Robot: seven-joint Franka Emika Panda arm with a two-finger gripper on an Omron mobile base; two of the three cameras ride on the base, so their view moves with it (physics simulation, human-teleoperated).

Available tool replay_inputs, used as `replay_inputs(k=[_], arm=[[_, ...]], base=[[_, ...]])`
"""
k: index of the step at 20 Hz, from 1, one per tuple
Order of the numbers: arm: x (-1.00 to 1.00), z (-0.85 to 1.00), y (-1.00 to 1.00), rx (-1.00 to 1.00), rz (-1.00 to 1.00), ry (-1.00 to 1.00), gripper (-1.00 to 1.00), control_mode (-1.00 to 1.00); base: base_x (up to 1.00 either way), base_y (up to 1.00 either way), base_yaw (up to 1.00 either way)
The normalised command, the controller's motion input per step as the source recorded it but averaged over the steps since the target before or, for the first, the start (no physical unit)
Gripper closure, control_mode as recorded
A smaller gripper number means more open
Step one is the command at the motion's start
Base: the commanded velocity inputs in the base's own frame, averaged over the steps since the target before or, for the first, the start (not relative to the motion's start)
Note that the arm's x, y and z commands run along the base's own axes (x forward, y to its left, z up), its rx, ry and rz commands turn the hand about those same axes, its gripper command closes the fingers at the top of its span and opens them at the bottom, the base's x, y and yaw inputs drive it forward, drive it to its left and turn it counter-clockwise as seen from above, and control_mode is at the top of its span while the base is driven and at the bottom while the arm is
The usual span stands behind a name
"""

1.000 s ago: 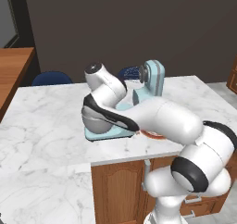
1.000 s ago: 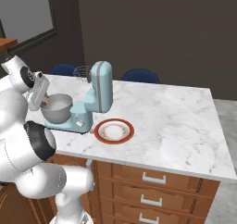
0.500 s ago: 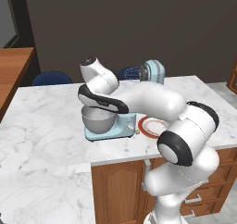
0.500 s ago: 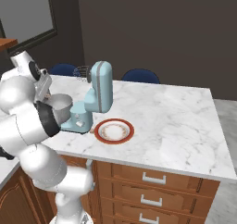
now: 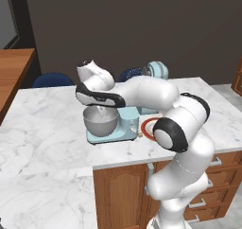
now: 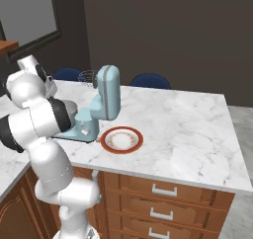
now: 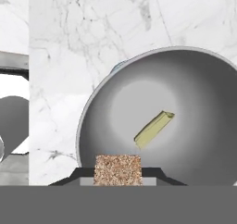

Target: Add butter and sugar cubes to the stand mixer bowl and then turn on the stand mixer to begin making frosting.

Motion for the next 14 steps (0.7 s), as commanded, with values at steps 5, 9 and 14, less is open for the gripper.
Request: replay_inputs(k=[5, 9, 14], arm=[[0.02, -0.41, 0.00, 0.00, 0.00, 0.00, 1.00, -1.00], [0.11, -0.32, 0.00, 0.01, 0.00, 0.00, 1.00, -1.00], [0.20, -0.30, -0.01, 0.03, 0.00, 0.00, 1.00, -1.00]], base=[[0.00, 0.00, 0.00], [0.00, 0.00, 0.00], [0.00, 0.00, 0.00]])
